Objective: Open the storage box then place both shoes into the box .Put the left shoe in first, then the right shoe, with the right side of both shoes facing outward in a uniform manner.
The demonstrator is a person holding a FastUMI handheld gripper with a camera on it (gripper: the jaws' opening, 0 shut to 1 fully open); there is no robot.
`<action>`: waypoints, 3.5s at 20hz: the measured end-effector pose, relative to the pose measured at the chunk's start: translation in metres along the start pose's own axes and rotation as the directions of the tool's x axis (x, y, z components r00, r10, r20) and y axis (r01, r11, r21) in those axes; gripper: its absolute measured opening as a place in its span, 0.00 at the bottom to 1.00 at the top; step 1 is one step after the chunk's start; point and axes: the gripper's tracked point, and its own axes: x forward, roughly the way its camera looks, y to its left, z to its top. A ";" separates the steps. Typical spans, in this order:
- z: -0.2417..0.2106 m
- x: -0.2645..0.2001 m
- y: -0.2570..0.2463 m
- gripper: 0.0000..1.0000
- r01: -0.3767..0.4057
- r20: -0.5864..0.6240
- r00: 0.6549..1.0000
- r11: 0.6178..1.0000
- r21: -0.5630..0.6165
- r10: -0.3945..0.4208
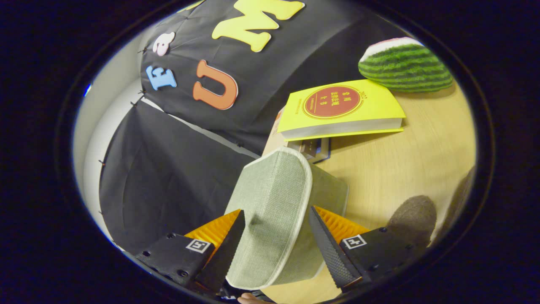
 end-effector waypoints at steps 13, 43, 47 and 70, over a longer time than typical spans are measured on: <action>-0.015 0.002 -0.003 0.83 -0.124 -0.083 0.987 0.980 0.154 0.138; 0.000 -0.028 0.078 0.06 0.090 -0.041 0.995 0.989 0.121 -0.086; 0.002 -0.021 0.114 0.06 0.114 -0.055 0.992 0.992 0.051 -0.112; -0.028 0.123 0.258 0.11 0.005 -0.056 0.998 1.000 -0.011 -0.006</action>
